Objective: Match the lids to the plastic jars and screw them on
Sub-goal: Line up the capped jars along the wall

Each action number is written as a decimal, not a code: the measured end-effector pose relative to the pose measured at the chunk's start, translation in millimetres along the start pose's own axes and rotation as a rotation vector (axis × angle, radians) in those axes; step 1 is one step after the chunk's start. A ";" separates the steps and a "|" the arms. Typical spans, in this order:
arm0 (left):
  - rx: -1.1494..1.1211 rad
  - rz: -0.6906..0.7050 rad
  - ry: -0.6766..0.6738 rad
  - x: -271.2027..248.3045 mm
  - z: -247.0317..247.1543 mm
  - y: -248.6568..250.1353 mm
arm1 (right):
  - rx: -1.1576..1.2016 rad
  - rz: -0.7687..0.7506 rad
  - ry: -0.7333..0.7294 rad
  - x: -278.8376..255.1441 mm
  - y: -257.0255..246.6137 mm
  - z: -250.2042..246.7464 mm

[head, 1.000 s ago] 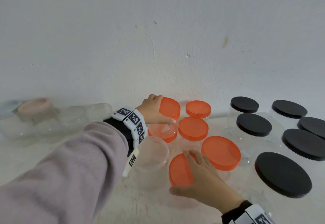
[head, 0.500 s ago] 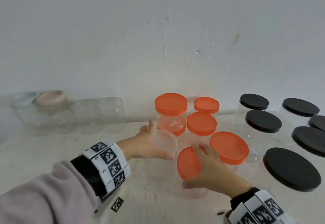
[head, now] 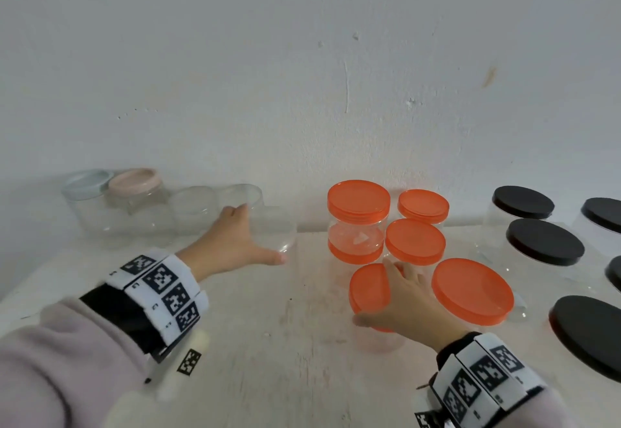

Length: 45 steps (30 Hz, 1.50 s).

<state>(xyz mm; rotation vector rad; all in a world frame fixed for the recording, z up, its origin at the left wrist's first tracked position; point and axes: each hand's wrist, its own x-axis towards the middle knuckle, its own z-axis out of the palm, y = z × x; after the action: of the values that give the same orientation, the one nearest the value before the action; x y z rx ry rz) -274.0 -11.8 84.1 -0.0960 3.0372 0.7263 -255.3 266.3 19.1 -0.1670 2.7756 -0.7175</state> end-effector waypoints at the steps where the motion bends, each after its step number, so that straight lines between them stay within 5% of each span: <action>1: -0.013 -0.010 0.057 3.9 -14.5 -4.6 | -0.001 0.004 0.004 2.5 -2.0 0.1; 12: -0.100 -0.098 0.473 66.3 -116.4 -45.1 | -0.004 0.004 -0.012 25.5 -1.0 6.6; 34: -0.182 -0.212 0.466 135.3 -76.2 -72.9 | -0.015 -0.022 -0.031 32.3 2.9 5.6; 39: -0.164 0.113 0.714 112.3 -49.0 -43.6 | -0.005 -0.031 -0.025 31.9 3.0 6.2; 41: -0.178 0.276 0.631 99.2 -21.6 -22.4 | 0.004 -0.031 -0.020 32.0 3.1 6.9; 45: -0.293 0.366 0.123 79.4 40.5 11.1 | 0.022 -0.032 -0.011 31.9 2.8 7.0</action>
<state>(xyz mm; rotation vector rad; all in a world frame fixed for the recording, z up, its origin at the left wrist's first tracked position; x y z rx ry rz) -353.9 12.0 50.6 0.4394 3.0711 1.2283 -283.9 259.9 4.5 -0.2108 2.7596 -0.7525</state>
